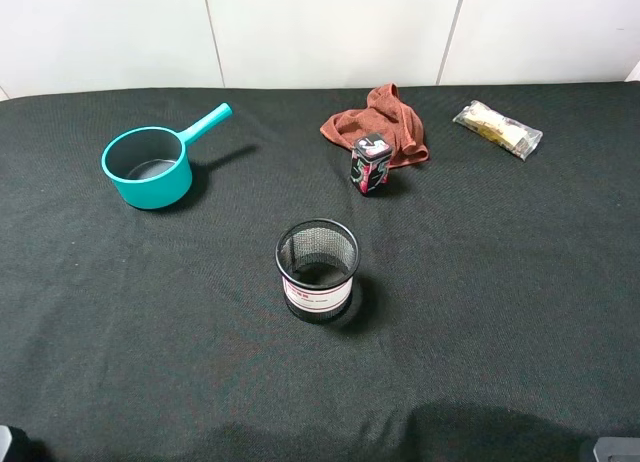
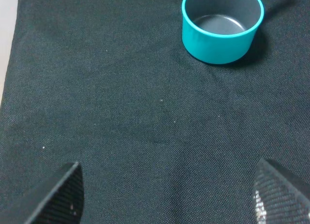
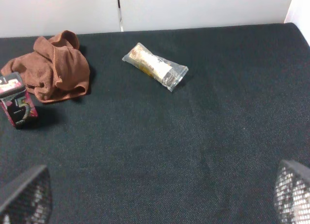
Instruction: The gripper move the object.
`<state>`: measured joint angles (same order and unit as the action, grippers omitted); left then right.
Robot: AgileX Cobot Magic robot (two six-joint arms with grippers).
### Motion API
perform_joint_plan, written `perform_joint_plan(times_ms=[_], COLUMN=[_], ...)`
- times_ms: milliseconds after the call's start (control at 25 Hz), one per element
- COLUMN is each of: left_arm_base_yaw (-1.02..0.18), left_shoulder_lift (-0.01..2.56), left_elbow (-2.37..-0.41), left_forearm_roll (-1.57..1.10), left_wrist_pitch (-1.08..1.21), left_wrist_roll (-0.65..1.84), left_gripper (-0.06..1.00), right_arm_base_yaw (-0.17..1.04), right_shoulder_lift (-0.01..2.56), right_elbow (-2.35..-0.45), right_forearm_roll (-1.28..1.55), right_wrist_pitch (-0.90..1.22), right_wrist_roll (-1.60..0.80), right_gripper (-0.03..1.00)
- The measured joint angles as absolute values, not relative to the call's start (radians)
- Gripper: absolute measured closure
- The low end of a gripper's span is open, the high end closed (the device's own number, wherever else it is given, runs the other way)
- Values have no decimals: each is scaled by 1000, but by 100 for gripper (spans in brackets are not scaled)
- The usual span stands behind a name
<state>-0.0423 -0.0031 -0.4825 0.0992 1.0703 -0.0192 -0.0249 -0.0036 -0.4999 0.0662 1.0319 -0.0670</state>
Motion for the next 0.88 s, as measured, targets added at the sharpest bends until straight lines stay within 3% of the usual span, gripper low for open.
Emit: perform_joint_plan(times_ms=[880], left_arm_base_yaw=[-42], left_shoulder_lift=[-3], left_elbow=[-483], left_forearm_roll=[99], left_wrist_pitch=[1070], left_wrist_roll=[-19], left_gripper=[24], right_arm_base_yaw=[-25], right_shoulder_lift=[-4], right_elbow=[-500], right_forearm_roll=[67], right_wrist_pitch=[1032], right_wrist_roll=[-67], right_gripper=[27])
